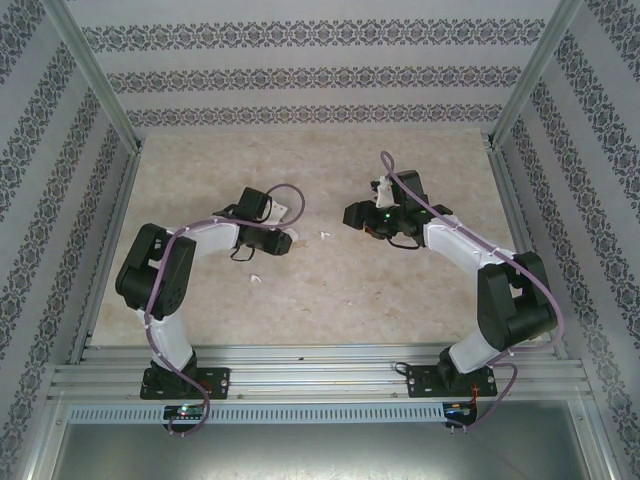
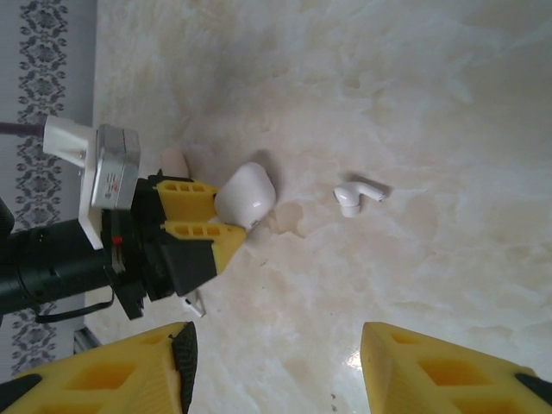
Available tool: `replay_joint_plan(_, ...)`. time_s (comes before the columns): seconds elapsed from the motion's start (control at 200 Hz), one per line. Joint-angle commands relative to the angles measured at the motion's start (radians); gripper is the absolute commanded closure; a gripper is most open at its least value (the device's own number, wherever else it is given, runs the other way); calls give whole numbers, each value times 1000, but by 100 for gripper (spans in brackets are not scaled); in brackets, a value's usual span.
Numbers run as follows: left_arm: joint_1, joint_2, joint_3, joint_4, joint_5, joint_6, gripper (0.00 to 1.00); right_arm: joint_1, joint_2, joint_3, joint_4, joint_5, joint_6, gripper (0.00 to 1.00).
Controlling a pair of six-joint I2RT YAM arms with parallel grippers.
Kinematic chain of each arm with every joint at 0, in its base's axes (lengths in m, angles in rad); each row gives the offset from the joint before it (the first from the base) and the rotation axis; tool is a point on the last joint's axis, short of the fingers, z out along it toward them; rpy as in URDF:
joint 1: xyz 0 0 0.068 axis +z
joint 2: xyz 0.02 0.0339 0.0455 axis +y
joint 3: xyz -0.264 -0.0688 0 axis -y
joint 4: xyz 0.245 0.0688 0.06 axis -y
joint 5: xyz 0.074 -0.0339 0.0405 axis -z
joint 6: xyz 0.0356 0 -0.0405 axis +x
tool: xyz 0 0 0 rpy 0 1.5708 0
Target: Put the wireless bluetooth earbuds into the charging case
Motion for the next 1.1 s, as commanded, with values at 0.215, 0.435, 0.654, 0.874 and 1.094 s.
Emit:
replay_joint_plan(0.215,-82,-238,-123,167,177,196,64,66,26,69,-9,-146,13,39)
replay_joint_plan(0.435,-87,-233,-124,144,123,170,59,78,51,59,-72,-71,10,39)
replay_joint_plan(0.654,-76,-211,-90,123,10,24,43,201,84,148,-270,206,-136,39)
replay_joint_plan(0.874,-50,-168,-100,191,54,-219,40,252,234,255,-265,220,-133,40)
replay_joint_plan(1.094,-98,-139,-23,18,-70,-489,17,203,204,140,-150,202,-13,41)
